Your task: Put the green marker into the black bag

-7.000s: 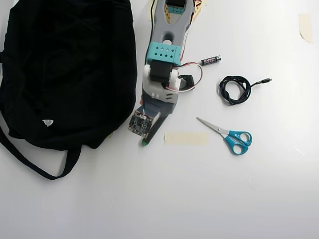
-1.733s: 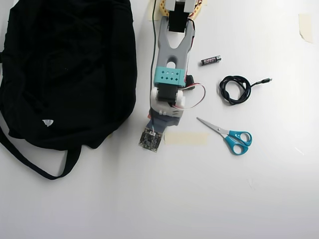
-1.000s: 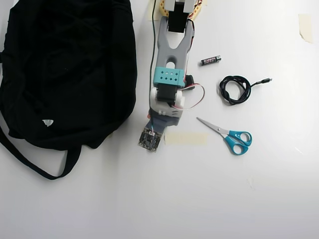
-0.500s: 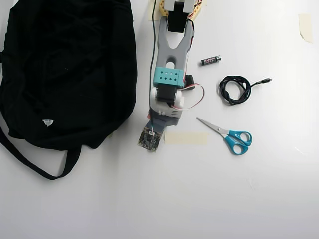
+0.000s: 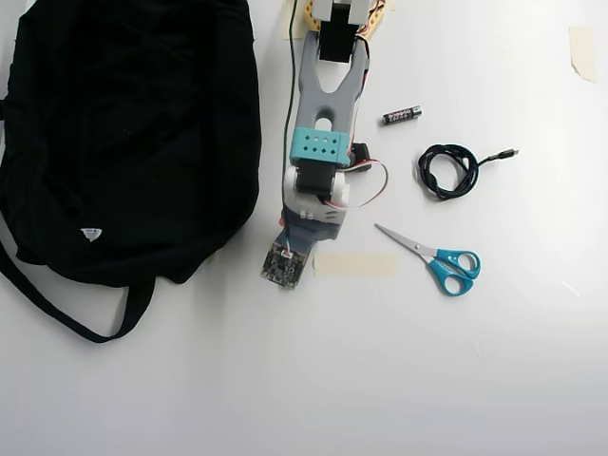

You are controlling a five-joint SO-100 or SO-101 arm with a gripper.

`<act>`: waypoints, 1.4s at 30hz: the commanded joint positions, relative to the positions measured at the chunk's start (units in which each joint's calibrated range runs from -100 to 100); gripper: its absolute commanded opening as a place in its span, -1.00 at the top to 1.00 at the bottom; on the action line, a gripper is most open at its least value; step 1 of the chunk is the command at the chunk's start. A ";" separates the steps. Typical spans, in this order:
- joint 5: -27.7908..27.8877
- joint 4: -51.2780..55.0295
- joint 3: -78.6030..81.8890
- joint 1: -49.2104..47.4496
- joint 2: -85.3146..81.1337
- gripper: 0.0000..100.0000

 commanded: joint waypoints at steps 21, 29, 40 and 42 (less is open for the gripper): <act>1.84 0.36 -1.56 0.47 -1.55 0.96; 3.37 0.36 -2.64 0.25 -1.72 0.96; 4.36 4.06 -9.11 -0.28 -1.72 0.96; 4.36 5.79 -10.91 -0.28 -1.72 0.96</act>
